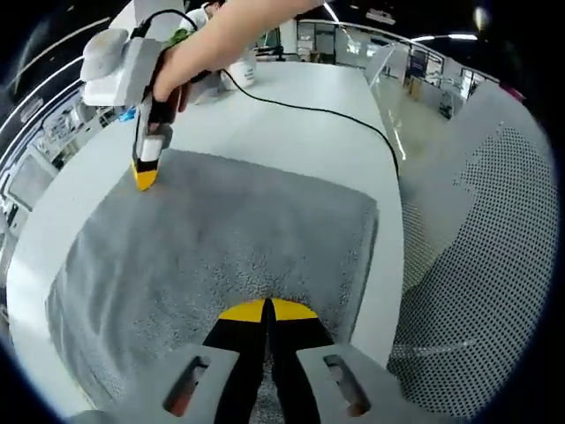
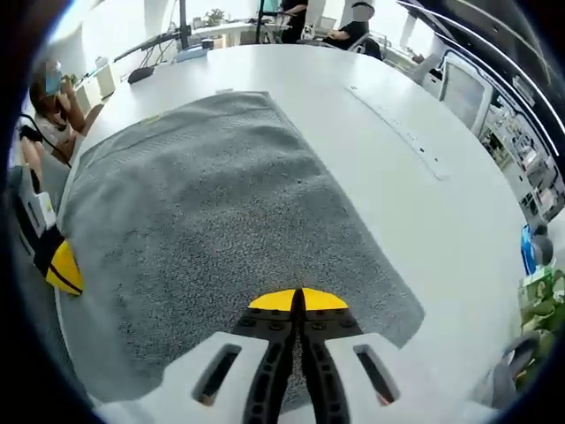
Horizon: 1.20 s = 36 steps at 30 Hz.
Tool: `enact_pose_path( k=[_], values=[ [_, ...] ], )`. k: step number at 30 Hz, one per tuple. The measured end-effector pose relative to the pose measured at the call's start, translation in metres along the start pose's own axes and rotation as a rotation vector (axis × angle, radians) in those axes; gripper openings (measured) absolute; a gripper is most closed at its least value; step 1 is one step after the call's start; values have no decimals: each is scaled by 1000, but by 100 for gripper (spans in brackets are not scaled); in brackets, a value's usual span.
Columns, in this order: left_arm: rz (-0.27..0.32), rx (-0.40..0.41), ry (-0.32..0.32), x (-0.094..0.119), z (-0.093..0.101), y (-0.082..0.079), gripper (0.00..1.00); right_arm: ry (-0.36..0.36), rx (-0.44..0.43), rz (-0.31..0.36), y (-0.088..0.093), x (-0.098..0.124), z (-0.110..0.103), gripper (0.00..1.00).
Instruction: Fold the towel on the table until its edges align and the towel forms a compact rectangular stack.
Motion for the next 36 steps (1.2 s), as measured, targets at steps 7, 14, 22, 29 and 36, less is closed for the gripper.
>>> enact_pose_path(
  k=[7, 14, 22, 29, 36],
  values=[
    [-87, -117, -30, 5, 6, 3, 1, 48, 3, -133, -8, 2, -7, 0],
    [-123, -115, -52, 15, 4, 14, 1, 77, 112, -227, -8, 7, -16, 0],
    [-200, -160, -99, 20, 2, 18, 1, 120, 296, -419, -14, 6, -31, 0],
    [-214, -139, -164, 24, -1, 25, 1, 98, 189, -471, -11, 8, -26, 0],
    [-181, 6, -161, 30, -11, 31, 1, 76, 104, -455, -3, 14, -23, 0]
  ],
)
Point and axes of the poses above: the point that each gripper's makers call its tool centre point, and the gripper's own axes: x roughly backward along the fingers, z roughly to its right, y roughly out of its underside, the point moved 10 cm from there along x, roughly backward along the fingers, and after that the axes turned 7 degrees about y, right-handed, at the moved point
